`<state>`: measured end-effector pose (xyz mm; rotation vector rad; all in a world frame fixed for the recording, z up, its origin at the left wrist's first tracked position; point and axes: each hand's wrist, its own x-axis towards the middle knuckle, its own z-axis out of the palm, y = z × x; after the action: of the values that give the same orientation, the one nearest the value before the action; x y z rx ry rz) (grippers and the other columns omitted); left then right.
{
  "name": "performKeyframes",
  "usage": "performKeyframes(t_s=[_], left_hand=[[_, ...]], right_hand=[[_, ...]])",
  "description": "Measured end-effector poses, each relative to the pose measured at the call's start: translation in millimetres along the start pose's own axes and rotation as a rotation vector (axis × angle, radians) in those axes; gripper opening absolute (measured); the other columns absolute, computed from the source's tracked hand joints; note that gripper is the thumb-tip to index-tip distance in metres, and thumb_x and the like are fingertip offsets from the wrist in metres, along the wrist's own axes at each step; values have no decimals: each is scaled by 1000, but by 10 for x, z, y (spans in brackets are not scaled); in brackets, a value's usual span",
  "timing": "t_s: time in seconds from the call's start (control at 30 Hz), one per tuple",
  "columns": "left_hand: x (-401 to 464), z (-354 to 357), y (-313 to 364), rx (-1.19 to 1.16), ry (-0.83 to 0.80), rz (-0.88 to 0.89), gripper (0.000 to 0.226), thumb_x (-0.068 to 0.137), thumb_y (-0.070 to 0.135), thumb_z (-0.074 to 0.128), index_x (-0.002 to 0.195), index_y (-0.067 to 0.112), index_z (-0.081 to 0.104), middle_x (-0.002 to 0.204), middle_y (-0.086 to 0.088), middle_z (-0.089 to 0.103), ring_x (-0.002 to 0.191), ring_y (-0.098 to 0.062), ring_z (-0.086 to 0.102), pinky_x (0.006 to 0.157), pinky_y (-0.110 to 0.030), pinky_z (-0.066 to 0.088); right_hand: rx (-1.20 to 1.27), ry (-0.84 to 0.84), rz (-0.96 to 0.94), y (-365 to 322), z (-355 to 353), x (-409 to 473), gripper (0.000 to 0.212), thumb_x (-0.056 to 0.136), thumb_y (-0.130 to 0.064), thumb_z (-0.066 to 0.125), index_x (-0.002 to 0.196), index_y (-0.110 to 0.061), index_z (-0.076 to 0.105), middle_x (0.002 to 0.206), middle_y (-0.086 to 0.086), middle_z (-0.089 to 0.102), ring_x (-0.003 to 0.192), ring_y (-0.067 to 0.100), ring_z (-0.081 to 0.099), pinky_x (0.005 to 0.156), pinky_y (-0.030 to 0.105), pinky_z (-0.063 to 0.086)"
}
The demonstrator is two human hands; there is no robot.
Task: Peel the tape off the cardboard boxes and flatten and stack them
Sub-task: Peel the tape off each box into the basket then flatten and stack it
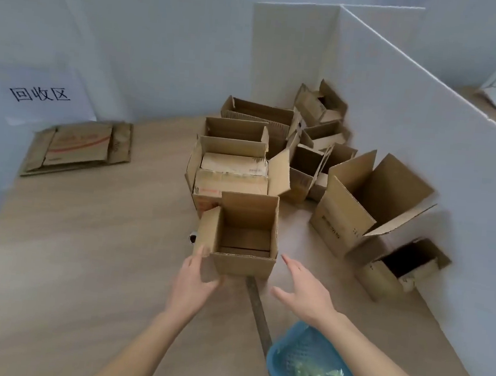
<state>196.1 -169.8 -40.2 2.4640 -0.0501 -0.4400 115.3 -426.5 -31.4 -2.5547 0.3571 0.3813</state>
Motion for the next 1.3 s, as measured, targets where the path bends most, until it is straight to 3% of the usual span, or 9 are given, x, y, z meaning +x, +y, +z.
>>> performKeyframes(t_s=[0.27, 0.37, 0.5, 0.6, 0.67, 0.83, 1.0, 1.23, 1.3], left_hand=[[227, 278, -99, -64, 73, -139, 94, 81, 60, 73, 157, 46, 19, 116, -3, 53, 110, -34, 59, 81, -37, 43], [257, 332, -111, -208, 70, -159, 96, 84, 55, 76, 158, 49, 15, 132, -5, 60, 116, -31, 58, 89, -38, 46], [285, 425, -60, -448, 46, -106, 101, 84, 37, 83, 158, 47, 16, 154, 5, 47, 134, -21, 52, 111, -42, 45], [274, 511, -26, -561, 50, -81, 103, 82, 28, 86, 160, 43, 19, 149, 12, 52, 133, -13, 54, 111, -48, 47], [236, 522, -20, -609, 73, -92, 103, 80, 29, 87, 158, 47, 22, 138, 23, 57, 130, -11, 56, 109, -48, 48], [34, 339, -38, -580, 73, -24, 101, 77, 44, 87, 144, 72, 16, 123, 42, 47, 128, -3, 53, 112, -38, 45], [-295, 66, 0, -539, 80, 20, 107, 78, 47, 85, 156, 57, 13, 139, 20, 52, 132, -10, 52, 111, -47, 47], [-1005, -383, -110, -508, 141, 116, 109, 78, 34, 88, 155, 54, 13, 140, 25, 47, 130, -8, 51, 108, -46, 50], [-1242, -549, -172, -478, 183, 135, 115, 75, 31, 91, 150, 62, 10, 136, 27, 48, 129, -6, 52, 104, -42, 49]], right_hand=[[136, -40, -37, 84, 238, 413, 80, 87, -78, 47, 155, -45, 20, 155, -21, 43, 138, 12, 46, 101, 42, 49], [183, -57, -46, 101, 238, 465, 83, 85, -85, 39, 156, -46, 19, 156, -21, 42, 140, 11, 44, 103, 43, 48], [278, -73, -73, 95, 221, 508, 84, 87, -80, 44, 158, -46, 15, 158, -20, 39, 143, 10, 41, 109, 42, 45], [451, -104, -70, 101, 244, 496, 77, 92, -66, 56, 158, -44, 23, 154, -20, 45, 141, 8, 42, 113, 41, 40], [486, -114, -56, 91, 259, 462, 79, 87, -73, 54, 156, -45, 27, 151, -21, 47, 138, 6, 44, 113, 41, 39], [508, -92, -38, -17, 248, 303, 66, 81, -79, 47, 143, -58, 38, 137, -34, 54, 132, 3, 48, 104, 38, 41], [543, -55, -59, -245, 161, 9, 60, 85, -77, 49, 142, -62, 37, 137, -30, 55, 127, 3, 51, 104, 40, 45], [557, 23, -75, -758, 64, -689, 41, 95, -63, 53, 125, -79, 31, 132, -41, 49, 121, -3, 51, 102, 33, 45], [566, 26, -78, -969, 45, -922, 50, 91, -71, 48, 138, -67, 32, 139, -32, 49, 121, -2, 50, 103, 33, 43]])
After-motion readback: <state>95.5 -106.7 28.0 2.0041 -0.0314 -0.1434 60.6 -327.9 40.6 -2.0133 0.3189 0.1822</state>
